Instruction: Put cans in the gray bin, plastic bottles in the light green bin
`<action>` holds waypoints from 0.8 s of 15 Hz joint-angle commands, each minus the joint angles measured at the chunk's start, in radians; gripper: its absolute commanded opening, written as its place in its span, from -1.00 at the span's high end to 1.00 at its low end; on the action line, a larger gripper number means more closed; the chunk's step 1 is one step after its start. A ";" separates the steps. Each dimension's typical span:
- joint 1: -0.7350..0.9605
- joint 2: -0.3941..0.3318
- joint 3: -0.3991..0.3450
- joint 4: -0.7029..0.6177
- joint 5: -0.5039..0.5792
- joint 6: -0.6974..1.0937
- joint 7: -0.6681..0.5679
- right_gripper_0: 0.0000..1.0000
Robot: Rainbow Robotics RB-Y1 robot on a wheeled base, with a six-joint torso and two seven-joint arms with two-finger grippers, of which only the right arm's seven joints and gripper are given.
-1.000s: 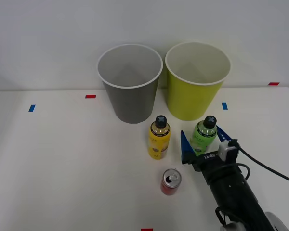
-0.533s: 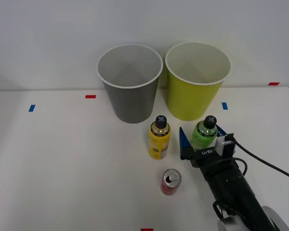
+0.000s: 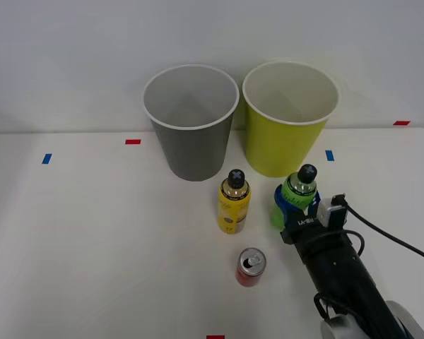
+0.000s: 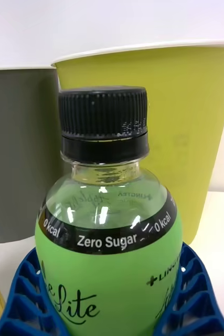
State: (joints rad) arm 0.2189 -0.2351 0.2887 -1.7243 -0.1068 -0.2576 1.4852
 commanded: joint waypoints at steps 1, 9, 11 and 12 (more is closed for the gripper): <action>0.004 -0.010 -0.005 0.000 -0.002 -0.035 -0.006 1.00; 0.152 -0.013 -0.020 -0.170 -0.016 -0.115 -0.016 1.00; 0.212 -0.043 -0.019 -0.310 -0.027 -0.057 -0.033 1.00; 0.228 -0.049 -0.023 -0.363 -0.034 -0.032 -0.042 1.00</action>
State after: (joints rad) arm 0.4121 -0.2674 0.2690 -2.0201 -0.1307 -0.3294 1.4577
